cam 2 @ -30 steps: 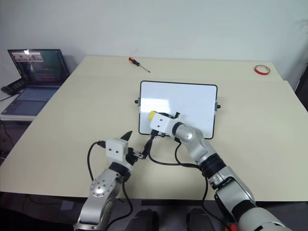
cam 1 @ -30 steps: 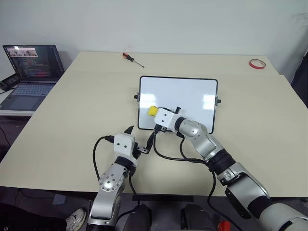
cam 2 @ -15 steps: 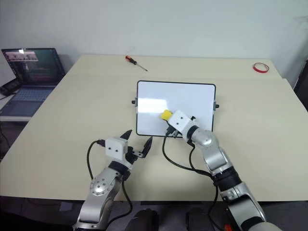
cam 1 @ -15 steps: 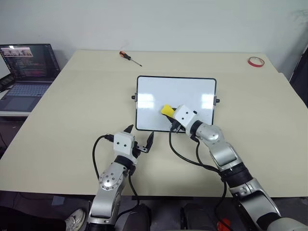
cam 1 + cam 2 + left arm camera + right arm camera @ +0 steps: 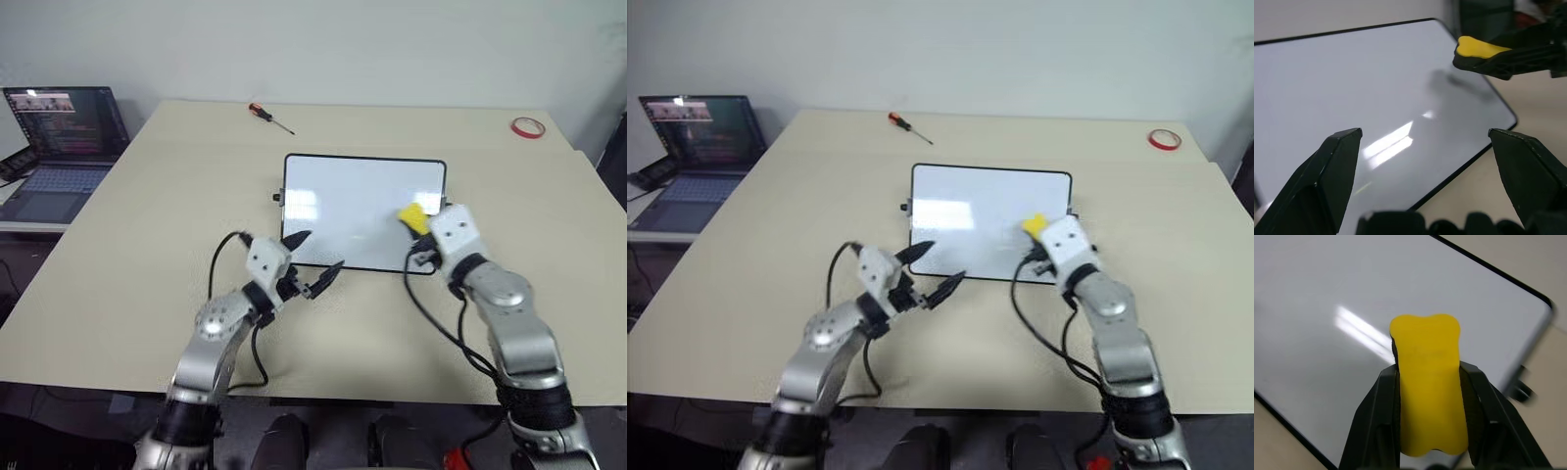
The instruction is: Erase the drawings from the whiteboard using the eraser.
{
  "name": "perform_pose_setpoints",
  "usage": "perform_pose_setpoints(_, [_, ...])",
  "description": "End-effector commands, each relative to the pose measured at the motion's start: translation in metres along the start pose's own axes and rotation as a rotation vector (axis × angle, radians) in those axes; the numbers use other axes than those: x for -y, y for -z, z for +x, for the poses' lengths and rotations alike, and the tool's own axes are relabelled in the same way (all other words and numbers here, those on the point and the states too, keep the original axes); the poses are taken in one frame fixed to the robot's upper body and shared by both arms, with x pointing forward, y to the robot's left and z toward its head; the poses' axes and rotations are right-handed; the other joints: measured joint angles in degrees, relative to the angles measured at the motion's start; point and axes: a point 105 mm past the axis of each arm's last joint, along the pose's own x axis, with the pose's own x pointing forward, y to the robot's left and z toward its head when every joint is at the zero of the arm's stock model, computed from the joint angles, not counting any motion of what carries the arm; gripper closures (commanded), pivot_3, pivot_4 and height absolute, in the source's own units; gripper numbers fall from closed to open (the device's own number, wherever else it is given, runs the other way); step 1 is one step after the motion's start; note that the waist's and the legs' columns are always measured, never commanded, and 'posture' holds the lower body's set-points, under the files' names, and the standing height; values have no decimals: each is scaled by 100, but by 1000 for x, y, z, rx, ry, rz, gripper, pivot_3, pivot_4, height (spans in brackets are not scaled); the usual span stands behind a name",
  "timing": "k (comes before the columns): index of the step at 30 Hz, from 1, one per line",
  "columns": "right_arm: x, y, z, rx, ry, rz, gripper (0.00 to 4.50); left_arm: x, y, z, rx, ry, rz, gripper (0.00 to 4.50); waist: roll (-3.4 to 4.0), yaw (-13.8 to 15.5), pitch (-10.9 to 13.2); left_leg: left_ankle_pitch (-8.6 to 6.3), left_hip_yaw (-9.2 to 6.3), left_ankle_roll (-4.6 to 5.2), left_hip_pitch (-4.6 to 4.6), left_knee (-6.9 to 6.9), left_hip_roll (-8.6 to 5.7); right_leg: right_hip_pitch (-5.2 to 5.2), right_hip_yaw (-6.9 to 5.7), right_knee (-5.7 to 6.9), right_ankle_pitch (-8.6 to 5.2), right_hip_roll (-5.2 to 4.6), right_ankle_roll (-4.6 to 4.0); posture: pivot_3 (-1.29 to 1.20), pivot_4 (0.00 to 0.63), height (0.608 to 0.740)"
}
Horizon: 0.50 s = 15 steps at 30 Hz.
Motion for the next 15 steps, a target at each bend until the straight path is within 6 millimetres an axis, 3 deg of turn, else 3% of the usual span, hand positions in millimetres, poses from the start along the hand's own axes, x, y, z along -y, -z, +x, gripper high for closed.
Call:
perform_pose_setpoints(1, [23, 7, -15, -65, 116, 61, 3231, 14, -4, 14, 31, 165, 26, 0, 0, -23, 0, 0, 3, 0, 0, -1, 0, 1, 1, -3, 0, 0, 0, 0, 150, 740])
perform_pose_setpoints(5, [40, 27, -26, -165, 200, 163, 3231, 28, -1, 32, 40, 363, 60, 0, 4, -60, 2, 0, 9, 1, 0, -7, 6, -5, 8, -4, 0, 4, 0, 0, 150, 740])
perform_pose_setpoints(15, [52, 66, -35, -314, 250, 291, 3231, 57, -5, 67, 60, 639, 112, 0, 4, -45, 2, -1, 10, 5, -3, -6, 2, -2, 9, -10, 0, 25, 0, 0, 150, 740])
